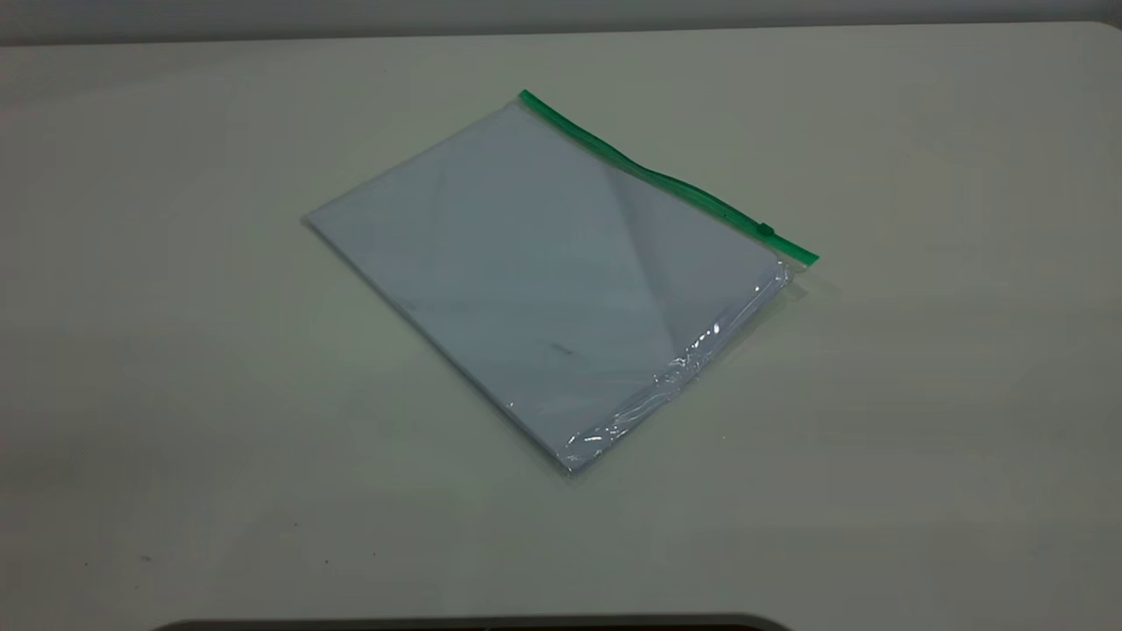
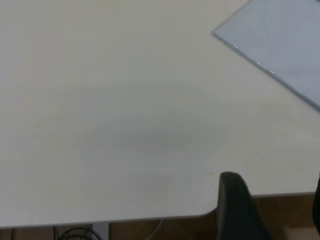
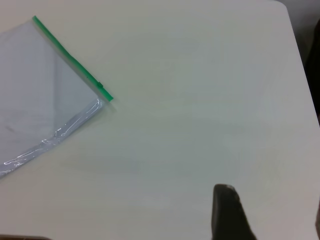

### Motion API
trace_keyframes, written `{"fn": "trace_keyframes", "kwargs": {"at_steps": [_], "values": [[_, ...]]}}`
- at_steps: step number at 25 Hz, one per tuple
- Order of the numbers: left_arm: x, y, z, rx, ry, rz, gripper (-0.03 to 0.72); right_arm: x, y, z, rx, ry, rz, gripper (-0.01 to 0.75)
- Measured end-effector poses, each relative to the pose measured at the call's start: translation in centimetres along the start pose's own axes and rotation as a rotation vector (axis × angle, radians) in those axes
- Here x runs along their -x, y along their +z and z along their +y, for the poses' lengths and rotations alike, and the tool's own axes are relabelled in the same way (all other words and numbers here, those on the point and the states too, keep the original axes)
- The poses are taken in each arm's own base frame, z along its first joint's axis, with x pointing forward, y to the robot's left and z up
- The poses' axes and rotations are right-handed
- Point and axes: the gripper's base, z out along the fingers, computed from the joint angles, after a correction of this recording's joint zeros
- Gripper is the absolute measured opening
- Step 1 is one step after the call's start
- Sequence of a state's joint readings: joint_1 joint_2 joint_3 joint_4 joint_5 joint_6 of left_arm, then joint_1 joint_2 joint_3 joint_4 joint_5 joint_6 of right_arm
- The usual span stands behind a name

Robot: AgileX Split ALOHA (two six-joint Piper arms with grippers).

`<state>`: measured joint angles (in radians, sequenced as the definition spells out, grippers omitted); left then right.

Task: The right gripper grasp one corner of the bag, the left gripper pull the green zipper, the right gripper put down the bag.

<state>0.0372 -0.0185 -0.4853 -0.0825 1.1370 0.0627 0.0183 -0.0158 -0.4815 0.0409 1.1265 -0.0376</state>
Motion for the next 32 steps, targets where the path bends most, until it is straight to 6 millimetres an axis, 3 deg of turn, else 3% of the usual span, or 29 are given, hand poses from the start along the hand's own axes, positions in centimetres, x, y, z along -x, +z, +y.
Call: {"fn": "trace_keyframes", "kwargs": {"at_steps": [24, 29, 32], "values": [[0.1, 0.1, 0.0, 0.000, 0.000, 0.005, 0.431, 0.2, 0.1, 0.2, 0.026, 0.012, -0.001, 0.454], [3.1, 1.0, 0.0, -0.027, -0.018, 0.031, 0.431, 2.0, 2.3, 0.9, 0.119, 0.037, 0.110, 0.456], [6.2, 3.2, -0.2, -0.079, -0.014, 0.069, 0.431, 3.7, 4.6, 1.4, 0.184, 0.028, 0.154, 0.476]]}}
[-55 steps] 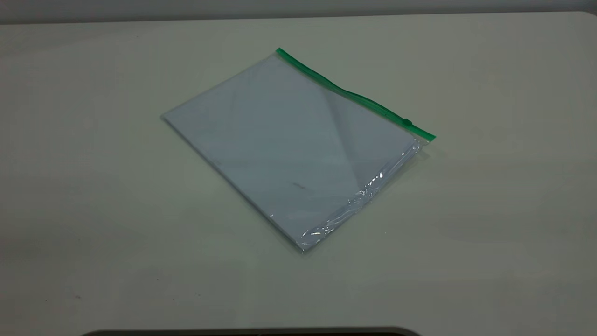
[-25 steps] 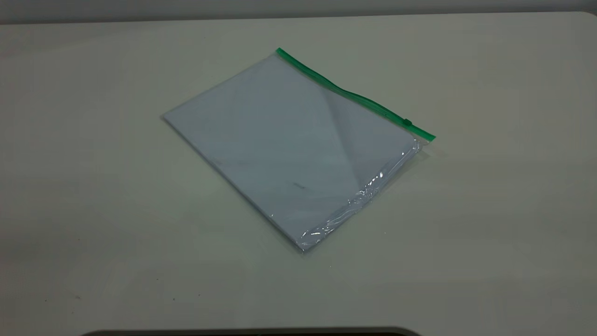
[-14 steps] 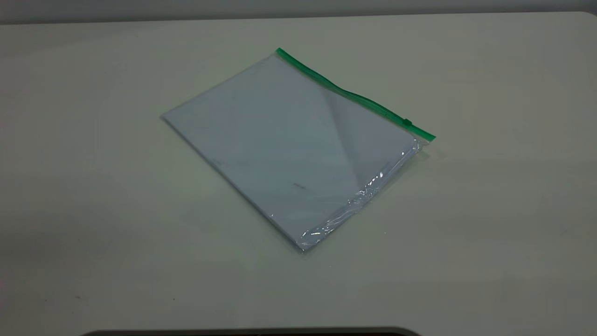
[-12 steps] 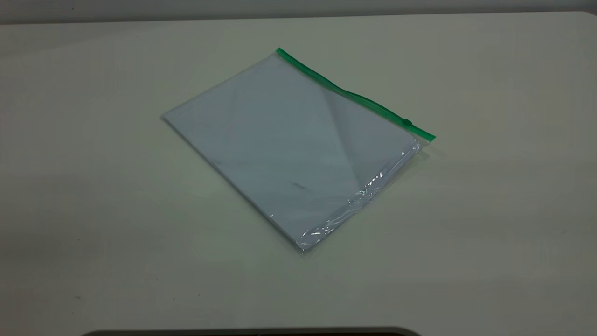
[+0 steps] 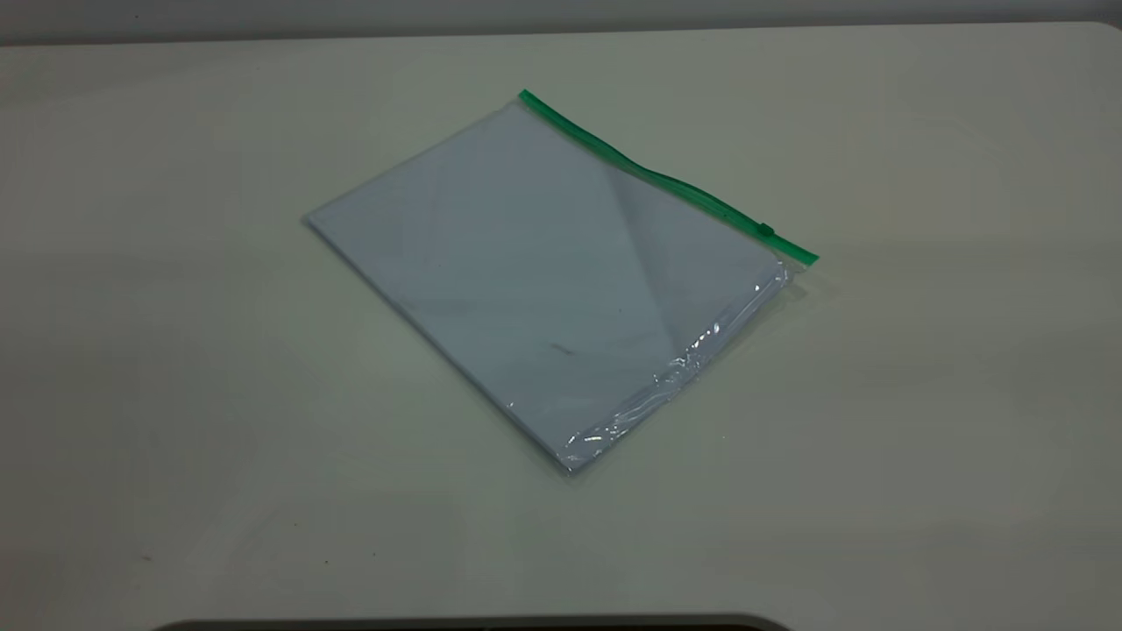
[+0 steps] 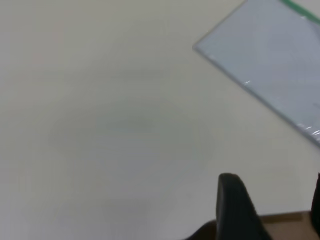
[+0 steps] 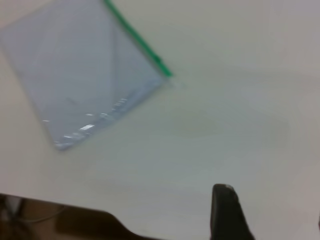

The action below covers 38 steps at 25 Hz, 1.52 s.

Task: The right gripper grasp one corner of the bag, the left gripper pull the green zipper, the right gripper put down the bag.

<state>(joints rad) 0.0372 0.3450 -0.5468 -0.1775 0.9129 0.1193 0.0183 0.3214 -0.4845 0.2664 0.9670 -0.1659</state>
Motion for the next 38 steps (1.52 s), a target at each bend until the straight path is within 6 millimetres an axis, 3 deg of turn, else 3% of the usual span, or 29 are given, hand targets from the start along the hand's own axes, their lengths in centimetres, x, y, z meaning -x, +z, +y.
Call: {"fn": "trace_keyframes", "kwargs": {"at_steps": [8, 15, 19, 22, 28, 34, 38], "values": [[7.1, 5.3, -0.4, -0.155, 0.112, 0.003, 0.458, 4.0, 7.3, -0.6, 0.120, 0.023, 0.090, 0.520], [10.0, 9.5, -0.8, -0.290, 0.176, 0.014, 0.514, 4.6, 15.8, -2.1, 0.164, 0.117, 0.189, 0.520], [11.3, 11.4, -1.1, -0.363, 0.173, -0.005, 0.516, 3.4, 20.4, -3.0, 0.168, 0.161, 0.237, 0.520], [11.9, 12.7, -1.2, -0.402, 0.180, -0.017, 0.516, 1.5, 23.9, -3.5, 0.194, 0.197, 0.294, 0.520], [12.0, 15.2, -1.0, -0.436, 0.168, 0.009, 0.516, -1.1, 30.1, -3.6, 0.346, 0.204, 0.386, 0.520], [11.8, 16.2, -0.9, -0.438, 0.171, 0.030, 0.518, -2.1, 35.8, -4.5, 0.393, 0.213, 0.413, 0.521], [11.8, 16.2, -0.9, -0.434, 0.171, 0.027, 0.518, -3.2, 38.6, -4.8, 0.438, 0.206, 0.420, 0.521]]}}
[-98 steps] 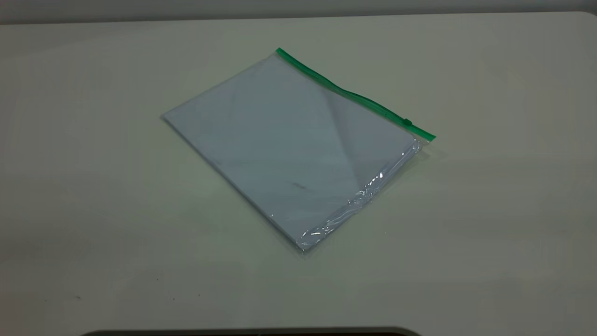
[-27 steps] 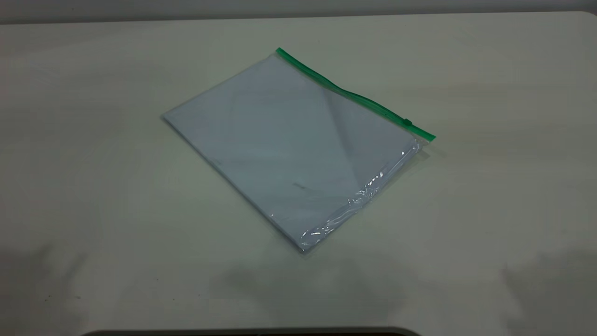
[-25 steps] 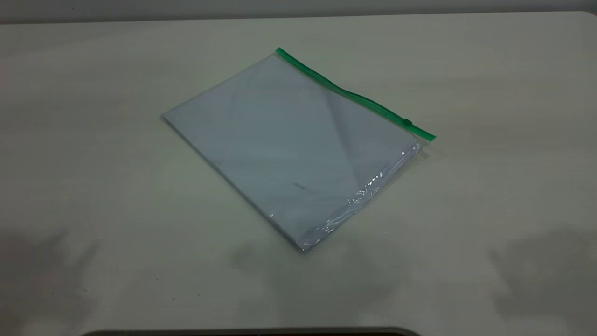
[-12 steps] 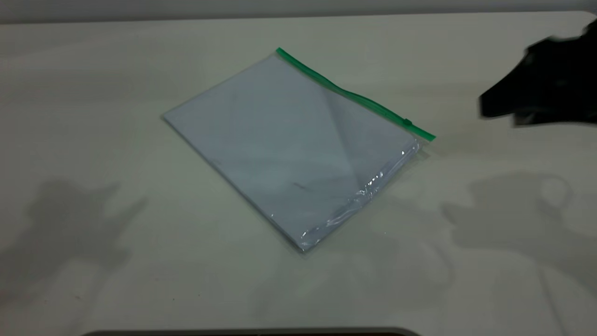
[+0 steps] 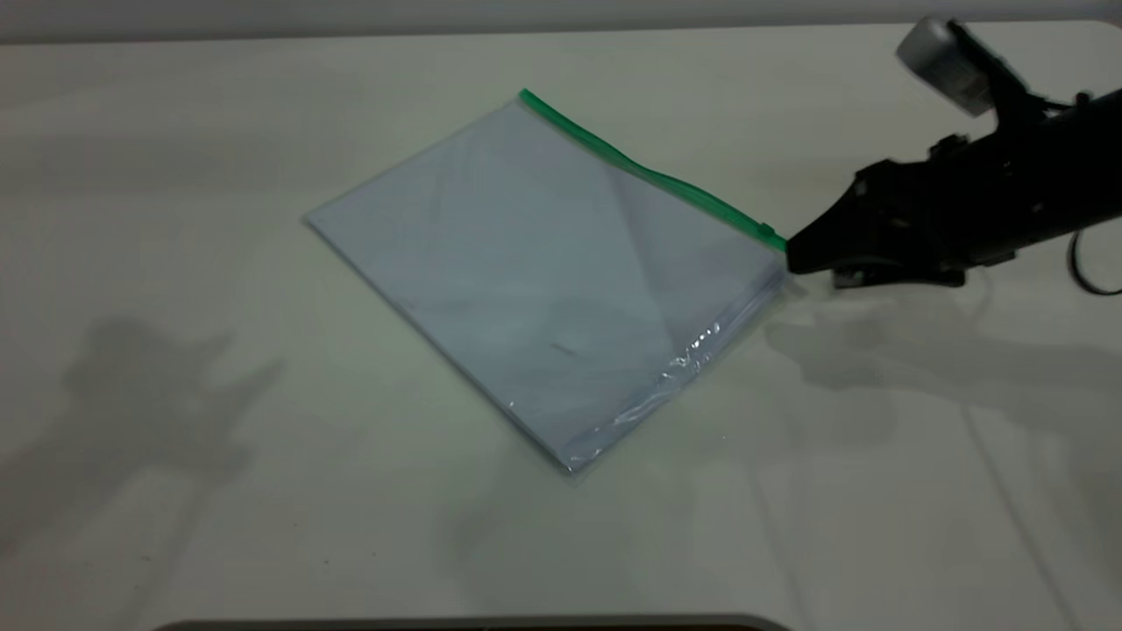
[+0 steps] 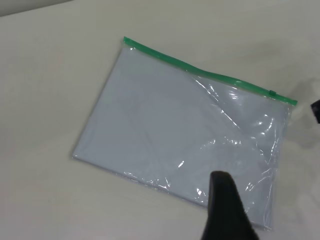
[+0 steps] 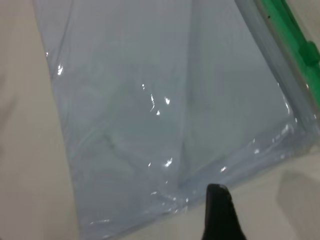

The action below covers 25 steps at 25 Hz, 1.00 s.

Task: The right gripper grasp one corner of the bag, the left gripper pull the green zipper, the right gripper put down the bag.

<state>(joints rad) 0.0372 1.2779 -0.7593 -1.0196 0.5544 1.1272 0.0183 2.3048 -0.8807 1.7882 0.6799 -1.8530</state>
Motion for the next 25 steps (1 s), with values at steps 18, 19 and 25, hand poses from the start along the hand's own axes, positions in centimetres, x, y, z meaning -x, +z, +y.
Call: {"fn": "trace_keyframes", "kwargs": {"at_steps": [18, 19, 25], "values": [[0.0, 0.0, 0.0, 0.003, 0.000, -0.002, 0.518, 0.1, 4.3, -2.3, 0.121, -0.036, -0.006, 0.521], [0.0, 0.0, 0.0, 0.003, 0.000, -0.002, 0.518, 0.4, 4.5, -2.4, 0.123, -0.039, -0.013, 0.521], [0.0, 0.0, 0.0, 0.003, 0.000, -0.002, 0.518, 1.3, 5.7, -3.2, 0.144, -0.033, -0.042, 0.521]]}}
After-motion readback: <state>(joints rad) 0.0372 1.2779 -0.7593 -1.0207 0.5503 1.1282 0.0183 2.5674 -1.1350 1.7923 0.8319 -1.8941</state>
